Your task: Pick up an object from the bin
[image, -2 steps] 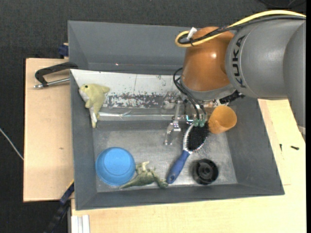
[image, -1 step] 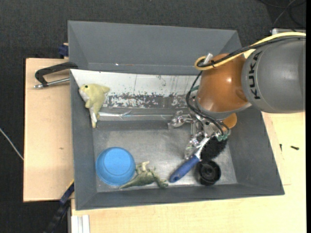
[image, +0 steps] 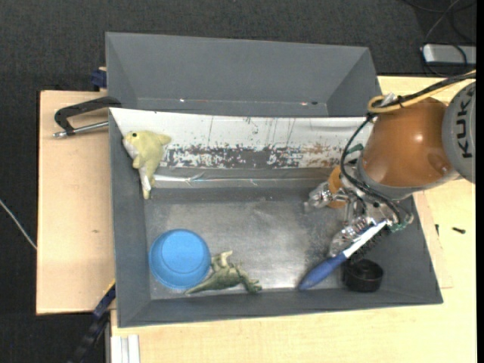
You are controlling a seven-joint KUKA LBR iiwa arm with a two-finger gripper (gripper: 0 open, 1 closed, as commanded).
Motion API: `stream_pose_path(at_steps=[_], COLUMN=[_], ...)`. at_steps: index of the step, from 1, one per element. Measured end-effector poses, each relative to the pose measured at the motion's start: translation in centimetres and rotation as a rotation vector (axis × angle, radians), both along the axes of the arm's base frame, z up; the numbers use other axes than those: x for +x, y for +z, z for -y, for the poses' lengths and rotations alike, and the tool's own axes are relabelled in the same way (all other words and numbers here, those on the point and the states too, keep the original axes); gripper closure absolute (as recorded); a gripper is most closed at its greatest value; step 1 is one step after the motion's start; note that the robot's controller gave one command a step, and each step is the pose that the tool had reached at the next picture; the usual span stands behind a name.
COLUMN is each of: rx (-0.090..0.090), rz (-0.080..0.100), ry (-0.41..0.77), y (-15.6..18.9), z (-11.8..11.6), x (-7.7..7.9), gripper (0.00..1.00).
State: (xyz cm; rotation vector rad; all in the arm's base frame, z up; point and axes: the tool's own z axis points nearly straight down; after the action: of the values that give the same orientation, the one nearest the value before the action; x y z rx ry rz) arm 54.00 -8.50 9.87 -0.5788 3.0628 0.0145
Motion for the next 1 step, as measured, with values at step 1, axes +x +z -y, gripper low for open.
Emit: stream_pose_path(at_steps=[1], rx=[-0.007], rz=[0.008], ry=[0.199], y=[0.12], z=[0.79], x=[-1.12], gripper=[0.00])
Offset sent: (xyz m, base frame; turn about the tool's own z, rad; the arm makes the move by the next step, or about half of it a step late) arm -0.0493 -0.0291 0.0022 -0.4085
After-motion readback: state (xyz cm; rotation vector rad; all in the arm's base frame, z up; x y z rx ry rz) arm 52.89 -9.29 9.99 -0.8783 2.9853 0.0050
